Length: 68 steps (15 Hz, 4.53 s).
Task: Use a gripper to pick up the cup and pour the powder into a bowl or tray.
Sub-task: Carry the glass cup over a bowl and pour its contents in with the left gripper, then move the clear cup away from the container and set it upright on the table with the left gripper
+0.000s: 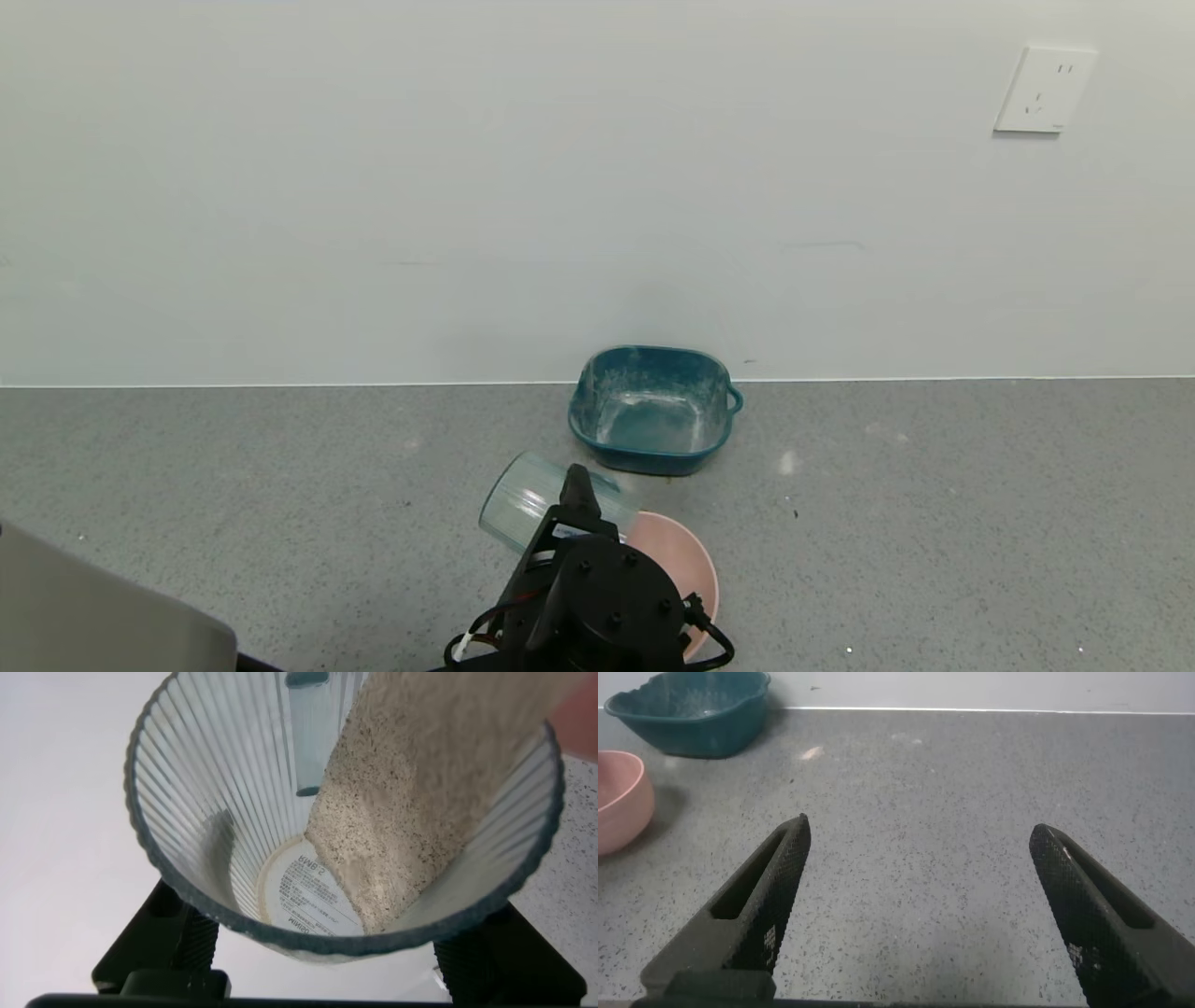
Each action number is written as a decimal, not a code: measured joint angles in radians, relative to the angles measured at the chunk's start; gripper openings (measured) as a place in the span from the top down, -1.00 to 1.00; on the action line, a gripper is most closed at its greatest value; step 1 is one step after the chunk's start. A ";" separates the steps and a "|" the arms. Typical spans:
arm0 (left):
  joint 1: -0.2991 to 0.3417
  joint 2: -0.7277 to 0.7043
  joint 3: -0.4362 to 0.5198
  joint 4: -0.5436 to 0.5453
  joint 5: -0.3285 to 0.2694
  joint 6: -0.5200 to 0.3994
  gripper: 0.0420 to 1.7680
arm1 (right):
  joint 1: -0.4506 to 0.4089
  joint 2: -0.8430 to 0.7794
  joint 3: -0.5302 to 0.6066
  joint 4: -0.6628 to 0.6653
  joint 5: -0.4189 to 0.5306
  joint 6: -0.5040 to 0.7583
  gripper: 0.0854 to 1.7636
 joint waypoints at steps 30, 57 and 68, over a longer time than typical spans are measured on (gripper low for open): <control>0.115 0.022 0.010 -0.313 -0.315 -0.625 -0.44 | 0.000 0.000 0.000 0.000 0.000 0.000 -0.94; 0.723 0.082 -0.074 -0.224 -0.942 -1.474 -0.44 | 0.000 0.000 0.000 0.000 0.000 0.000 -0.94; 0.759 0.225 -0.117 -0.304 -0.964 -1.584 -0.44 | 0.000 0.000 0.000 0.000 0.000 0.000 -0.94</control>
